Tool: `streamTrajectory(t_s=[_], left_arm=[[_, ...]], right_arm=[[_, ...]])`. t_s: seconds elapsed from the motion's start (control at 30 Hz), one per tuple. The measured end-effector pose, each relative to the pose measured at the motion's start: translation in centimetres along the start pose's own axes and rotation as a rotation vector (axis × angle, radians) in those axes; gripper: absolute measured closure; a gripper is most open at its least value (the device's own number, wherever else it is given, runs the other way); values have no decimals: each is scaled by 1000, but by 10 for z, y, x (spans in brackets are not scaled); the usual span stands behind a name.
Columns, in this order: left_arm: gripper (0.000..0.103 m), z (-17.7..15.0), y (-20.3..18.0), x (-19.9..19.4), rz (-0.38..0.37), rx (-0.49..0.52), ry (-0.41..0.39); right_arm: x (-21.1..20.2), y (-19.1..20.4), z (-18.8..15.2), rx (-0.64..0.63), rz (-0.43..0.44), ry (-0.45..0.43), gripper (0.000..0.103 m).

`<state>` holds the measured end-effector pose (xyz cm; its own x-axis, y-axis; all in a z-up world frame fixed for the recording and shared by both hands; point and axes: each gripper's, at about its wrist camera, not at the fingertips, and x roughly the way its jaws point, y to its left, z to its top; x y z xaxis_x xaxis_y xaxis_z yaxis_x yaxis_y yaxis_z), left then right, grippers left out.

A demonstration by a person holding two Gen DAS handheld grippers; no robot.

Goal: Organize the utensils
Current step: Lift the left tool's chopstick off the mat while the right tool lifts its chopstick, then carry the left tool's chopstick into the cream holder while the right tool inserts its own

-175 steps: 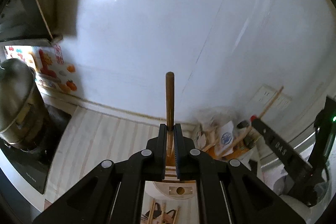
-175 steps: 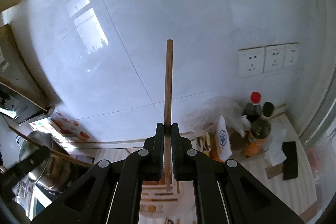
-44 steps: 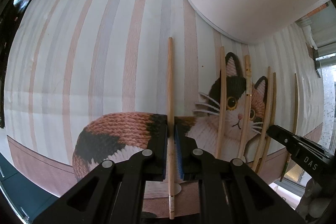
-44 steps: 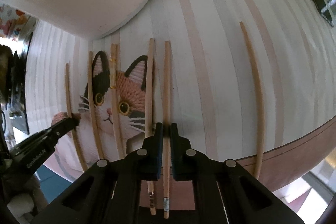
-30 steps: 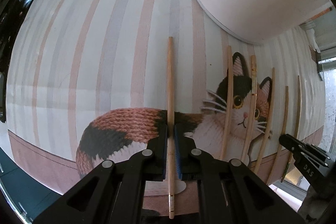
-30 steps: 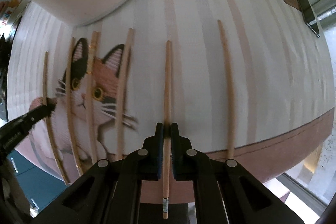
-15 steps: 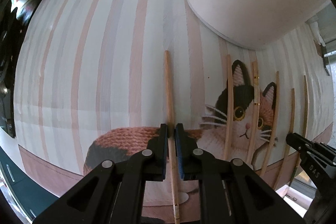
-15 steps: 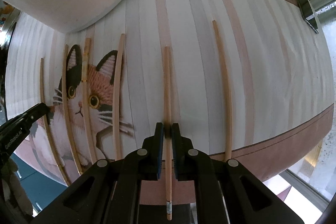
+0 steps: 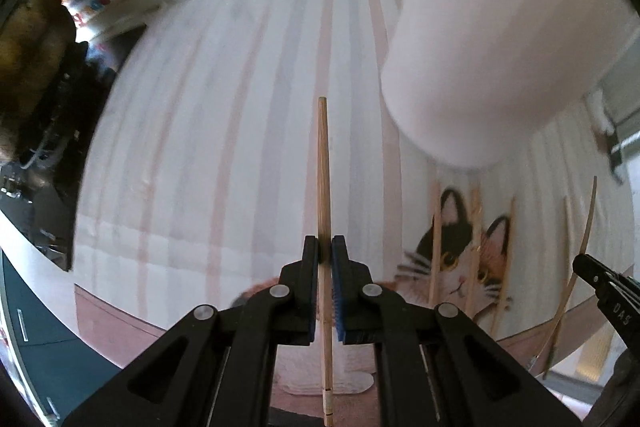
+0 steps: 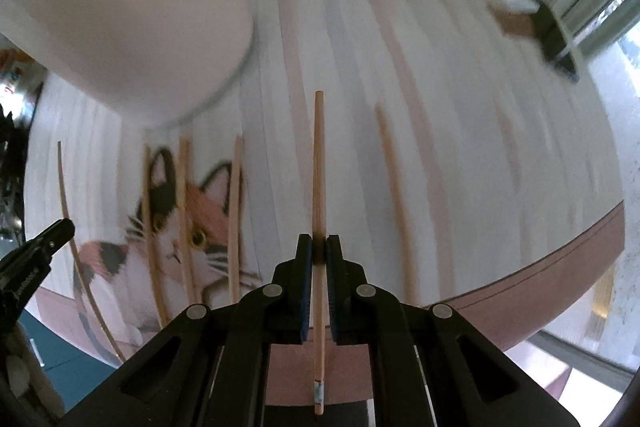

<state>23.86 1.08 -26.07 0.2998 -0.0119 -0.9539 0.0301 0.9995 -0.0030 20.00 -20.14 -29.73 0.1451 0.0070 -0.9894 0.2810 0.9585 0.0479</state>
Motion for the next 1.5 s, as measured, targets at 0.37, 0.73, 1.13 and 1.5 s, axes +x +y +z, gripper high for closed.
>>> streamTrajectory(t_s=[0.37,0.73,1.13,1.5], left_arm=[[99,17,39,-75,-21,-87,-194],[99,28,60,-152,-95,-157,-329],[99,103,32,-298,-272,-183,-666],[99,200,-9,-250,-221,-169,-702]], right_arm=[[-70,-16,27,-10,18,-207,96],[-128,-19,49,34,110,-349,96],[-248,-15,119,80,312,-593,96],[-252,27,221,63,319,-709,96]])
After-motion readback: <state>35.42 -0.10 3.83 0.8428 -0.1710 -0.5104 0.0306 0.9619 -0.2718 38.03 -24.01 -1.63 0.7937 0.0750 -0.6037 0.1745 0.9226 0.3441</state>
